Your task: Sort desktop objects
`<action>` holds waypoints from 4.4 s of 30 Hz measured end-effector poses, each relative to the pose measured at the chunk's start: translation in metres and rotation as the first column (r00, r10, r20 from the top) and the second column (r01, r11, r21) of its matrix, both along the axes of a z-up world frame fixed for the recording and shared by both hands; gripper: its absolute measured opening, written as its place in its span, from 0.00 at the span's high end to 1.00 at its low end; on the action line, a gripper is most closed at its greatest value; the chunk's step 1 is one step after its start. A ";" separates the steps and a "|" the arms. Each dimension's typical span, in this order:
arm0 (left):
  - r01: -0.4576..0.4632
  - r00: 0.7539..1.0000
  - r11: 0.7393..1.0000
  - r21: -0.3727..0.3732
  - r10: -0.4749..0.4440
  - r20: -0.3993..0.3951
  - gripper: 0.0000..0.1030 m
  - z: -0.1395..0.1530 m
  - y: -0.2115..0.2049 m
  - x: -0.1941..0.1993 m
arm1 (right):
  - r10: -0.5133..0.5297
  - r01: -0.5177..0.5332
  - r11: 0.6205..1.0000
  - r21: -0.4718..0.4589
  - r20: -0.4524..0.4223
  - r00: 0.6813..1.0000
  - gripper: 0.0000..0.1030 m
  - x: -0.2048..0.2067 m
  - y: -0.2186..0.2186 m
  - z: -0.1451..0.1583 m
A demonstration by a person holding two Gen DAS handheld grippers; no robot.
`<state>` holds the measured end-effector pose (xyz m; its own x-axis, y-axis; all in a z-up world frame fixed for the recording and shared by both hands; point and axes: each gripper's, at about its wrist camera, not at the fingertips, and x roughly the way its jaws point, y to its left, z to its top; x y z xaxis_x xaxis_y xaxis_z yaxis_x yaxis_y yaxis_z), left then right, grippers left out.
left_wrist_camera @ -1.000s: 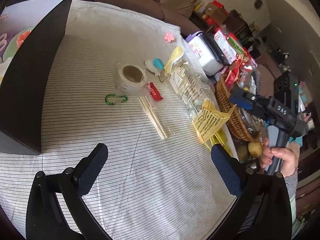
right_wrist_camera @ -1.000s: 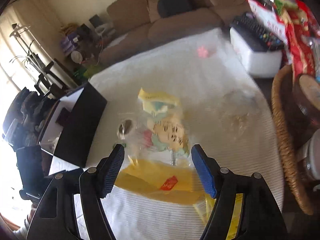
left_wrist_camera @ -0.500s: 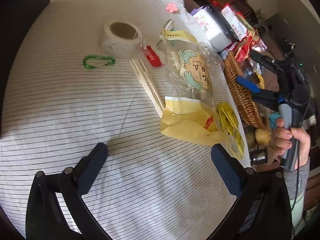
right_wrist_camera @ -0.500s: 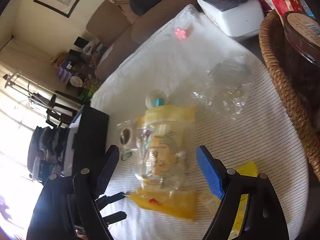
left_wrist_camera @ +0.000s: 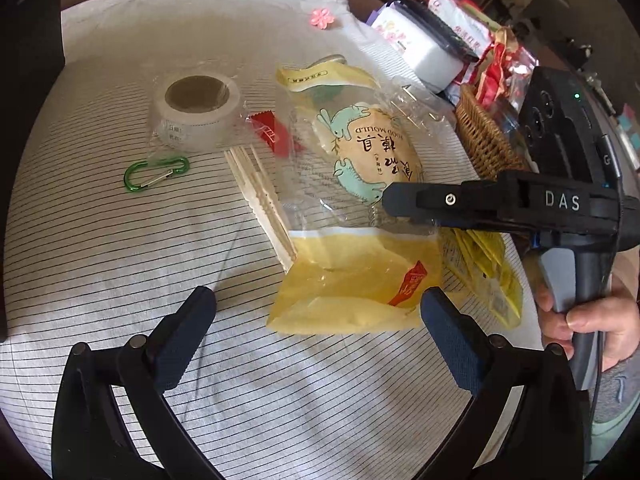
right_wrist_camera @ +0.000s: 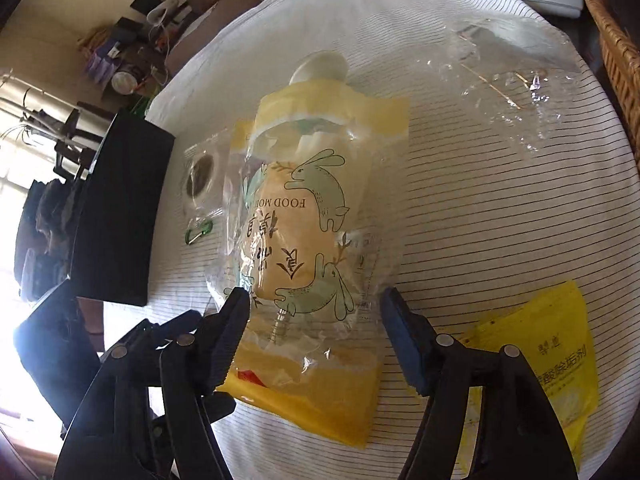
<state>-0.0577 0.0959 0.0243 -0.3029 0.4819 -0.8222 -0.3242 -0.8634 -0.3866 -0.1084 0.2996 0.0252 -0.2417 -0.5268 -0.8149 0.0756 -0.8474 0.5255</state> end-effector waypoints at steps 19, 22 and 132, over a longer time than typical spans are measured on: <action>0.048 0.966 0.940 -0.338 -0.129 -0.224 0.44 0.081 -0.040 0.027 | 0.244 -0.226 0.939 -0.260 0.042 0.969 0.73 0.074 -0.066 0.028; -0.043 0.966 0.917 -0.396 -0.064 -0.252 0.44 0.083 -0.078 0.023 | 0.368 -0.343 0.905 -0.252 0.056 0.928 0.70 0.101 -0.105 0.029; -0.397 0.911 0.865 -0.308 0.329 -0.250 0.00 -0.018 -0.136 0.099 | -0.008 0.205 0.857 0.474 -0.385 0.923 0.00 0.153 -0.058 -0.016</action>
<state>0.0416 -0.0404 0.0063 -0.5618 0.0053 -0.8273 0.0025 -1.0000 -0.0081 0.0445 0.2418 0.0088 -0.5963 -0.0289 -0.8022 0.0674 -0.9976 -0.0142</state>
